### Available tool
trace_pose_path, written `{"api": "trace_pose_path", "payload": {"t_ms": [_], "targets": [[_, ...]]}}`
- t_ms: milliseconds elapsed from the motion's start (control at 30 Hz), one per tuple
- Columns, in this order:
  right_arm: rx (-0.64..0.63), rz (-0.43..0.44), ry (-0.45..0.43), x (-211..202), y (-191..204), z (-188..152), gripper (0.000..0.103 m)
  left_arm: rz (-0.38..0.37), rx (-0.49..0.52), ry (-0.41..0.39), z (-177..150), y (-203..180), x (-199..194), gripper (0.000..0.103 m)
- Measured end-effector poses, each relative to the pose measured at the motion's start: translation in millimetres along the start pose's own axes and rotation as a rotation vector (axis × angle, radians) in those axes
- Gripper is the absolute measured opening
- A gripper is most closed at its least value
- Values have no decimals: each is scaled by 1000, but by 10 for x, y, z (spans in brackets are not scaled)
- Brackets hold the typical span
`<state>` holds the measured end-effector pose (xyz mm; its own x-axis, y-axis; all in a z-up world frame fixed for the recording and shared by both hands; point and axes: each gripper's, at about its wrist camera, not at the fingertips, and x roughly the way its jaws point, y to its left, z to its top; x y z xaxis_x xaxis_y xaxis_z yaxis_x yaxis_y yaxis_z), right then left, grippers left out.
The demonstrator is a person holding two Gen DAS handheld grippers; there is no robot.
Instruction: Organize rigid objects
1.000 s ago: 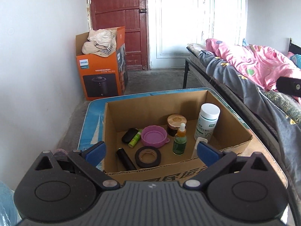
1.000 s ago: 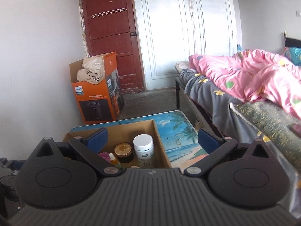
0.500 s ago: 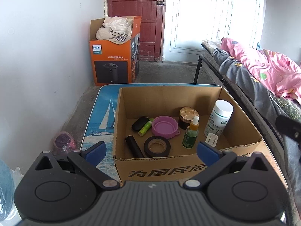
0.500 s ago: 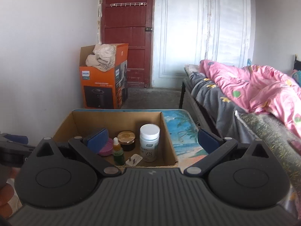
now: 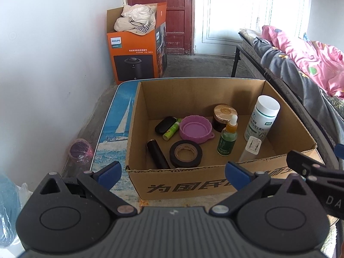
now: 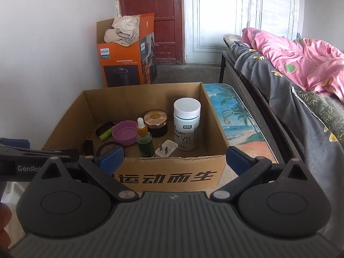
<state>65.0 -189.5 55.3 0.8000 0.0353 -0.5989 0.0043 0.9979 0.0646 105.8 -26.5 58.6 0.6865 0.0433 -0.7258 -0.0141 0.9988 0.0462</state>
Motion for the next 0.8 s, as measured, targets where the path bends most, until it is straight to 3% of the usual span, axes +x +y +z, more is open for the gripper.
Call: {"api": "trace_pose_path", "payload": {"t_ms": [800], "targets": [[15,1,44,169,-105,-12,102,13,17,14,11,-36,53,102]]}}
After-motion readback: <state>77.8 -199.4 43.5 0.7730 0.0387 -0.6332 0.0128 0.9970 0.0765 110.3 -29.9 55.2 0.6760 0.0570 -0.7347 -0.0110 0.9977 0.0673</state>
